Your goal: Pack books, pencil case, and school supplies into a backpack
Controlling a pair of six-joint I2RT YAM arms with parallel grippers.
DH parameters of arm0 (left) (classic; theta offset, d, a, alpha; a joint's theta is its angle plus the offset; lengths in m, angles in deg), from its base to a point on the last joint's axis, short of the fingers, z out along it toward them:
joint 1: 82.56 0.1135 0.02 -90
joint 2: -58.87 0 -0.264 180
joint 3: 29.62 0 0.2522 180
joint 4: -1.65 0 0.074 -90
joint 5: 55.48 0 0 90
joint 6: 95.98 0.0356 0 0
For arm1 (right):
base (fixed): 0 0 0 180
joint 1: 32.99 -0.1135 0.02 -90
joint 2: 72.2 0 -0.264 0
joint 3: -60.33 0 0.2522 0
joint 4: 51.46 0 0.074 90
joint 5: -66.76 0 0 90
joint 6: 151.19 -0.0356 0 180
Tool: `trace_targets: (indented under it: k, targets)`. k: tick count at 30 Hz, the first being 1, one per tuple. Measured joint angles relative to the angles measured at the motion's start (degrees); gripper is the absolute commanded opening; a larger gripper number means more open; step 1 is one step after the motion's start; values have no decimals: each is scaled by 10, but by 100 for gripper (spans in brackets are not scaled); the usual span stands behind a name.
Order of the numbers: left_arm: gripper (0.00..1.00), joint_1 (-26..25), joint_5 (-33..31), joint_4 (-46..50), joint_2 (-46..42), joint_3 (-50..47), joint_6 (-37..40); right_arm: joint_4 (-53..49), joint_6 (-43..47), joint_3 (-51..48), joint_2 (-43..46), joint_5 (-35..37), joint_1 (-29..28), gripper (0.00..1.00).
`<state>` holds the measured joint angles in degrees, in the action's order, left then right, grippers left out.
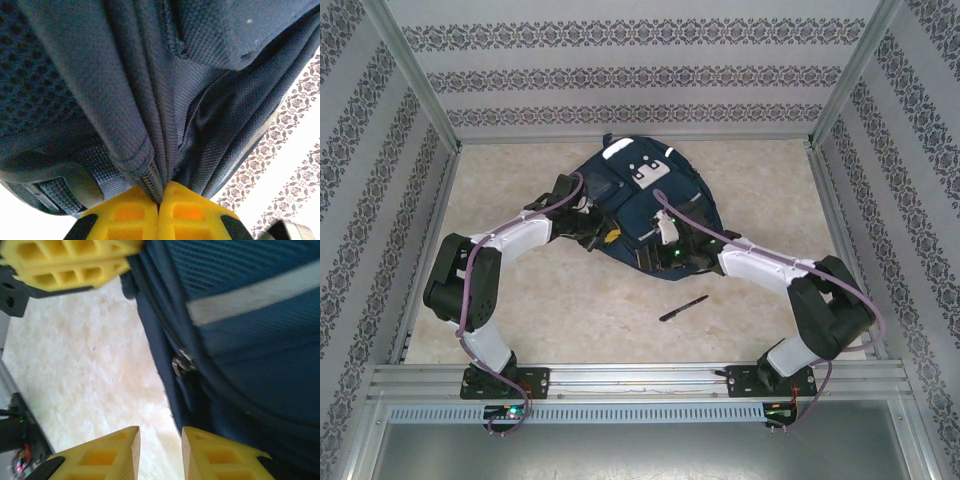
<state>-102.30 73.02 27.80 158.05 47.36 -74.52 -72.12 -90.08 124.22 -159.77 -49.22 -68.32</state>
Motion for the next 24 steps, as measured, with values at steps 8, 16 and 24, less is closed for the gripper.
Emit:
trace_targets:
  k: [8, 16, 24]
  targets:
    - [0, -9, -2, 1, 0, 1, -5, -17, -54, 13, 13, 173, -53, 36]
    - [0, -13, -9, 3, 0, 9, -5, -44, -84, 52, -45, 219, -72, 21]
    - [0, -13, -15, 5, -1, 9, -5, -72, -86, 83, -74, 248, -87, 26]
